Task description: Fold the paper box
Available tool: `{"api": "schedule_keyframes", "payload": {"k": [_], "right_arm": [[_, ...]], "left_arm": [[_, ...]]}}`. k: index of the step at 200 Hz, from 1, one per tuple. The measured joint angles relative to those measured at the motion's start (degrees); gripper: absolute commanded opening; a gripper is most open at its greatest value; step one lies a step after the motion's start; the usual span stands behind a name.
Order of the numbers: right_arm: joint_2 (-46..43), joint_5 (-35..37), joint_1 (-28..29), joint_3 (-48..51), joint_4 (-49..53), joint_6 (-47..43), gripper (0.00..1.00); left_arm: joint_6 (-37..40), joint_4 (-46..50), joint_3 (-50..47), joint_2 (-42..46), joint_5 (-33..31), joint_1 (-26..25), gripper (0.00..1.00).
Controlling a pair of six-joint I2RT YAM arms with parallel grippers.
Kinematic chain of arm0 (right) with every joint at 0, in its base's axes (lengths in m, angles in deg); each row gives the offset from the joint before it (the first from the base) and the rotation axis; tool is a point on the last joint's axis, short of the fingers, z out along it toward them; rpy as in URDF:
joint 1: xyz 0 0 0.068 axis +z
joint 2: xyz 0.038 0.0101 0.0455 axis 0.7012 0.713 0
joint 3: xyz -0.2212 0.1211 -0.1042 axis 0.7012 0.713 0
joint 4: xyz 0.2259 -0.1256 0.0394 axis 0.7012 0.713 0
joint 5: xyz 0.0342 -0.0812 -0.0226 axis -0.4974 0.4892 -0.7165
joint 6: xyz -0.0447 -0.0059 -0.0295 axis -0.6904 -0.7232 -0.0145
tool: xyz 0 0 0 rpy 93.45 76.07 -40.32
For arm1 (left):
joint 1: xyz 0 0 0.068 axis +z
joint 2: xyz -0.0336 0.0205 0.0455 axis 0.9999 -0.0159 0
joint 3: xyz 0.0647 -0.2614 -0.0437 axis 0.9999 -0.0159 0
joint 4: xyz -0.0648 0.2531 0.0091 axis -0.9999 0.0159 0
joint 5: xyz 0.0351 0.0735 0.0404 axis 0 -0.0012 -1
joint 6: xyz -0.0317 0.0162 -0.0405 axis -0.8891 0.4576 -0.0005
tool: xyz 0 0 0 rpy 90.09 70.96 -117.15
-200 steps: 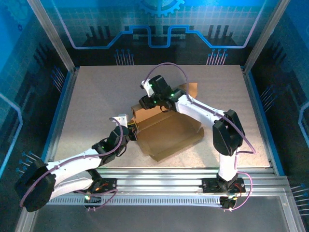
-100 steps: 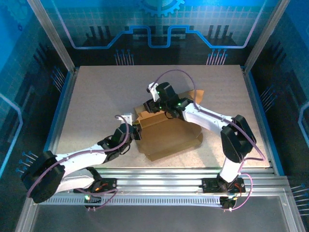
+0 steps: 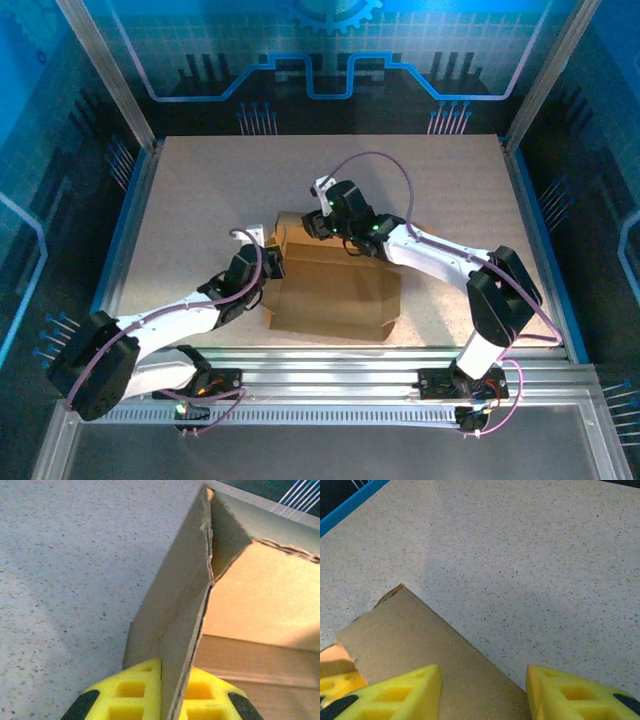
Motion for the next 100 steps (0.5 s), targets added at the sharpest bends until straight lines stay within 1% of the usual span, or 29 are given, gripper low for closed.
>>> {"api": "schedule_keyframes", "payload": {"k": [46, 100], "right_arm": [[-0.04, 0.26, 0.55, 0.04, 0.74, 0.48, 0.46], [0.52, -4.72, -0.11, -3.89, 6.78, -5.35, 0.46]], "left_arm": [[3.43, -1.49, 1.16, -2.34, 2.69, 3.19, 0.07], [7.43, -5.73, 1.25, -5.16, 5.60, 4.63, 0.07]]}}
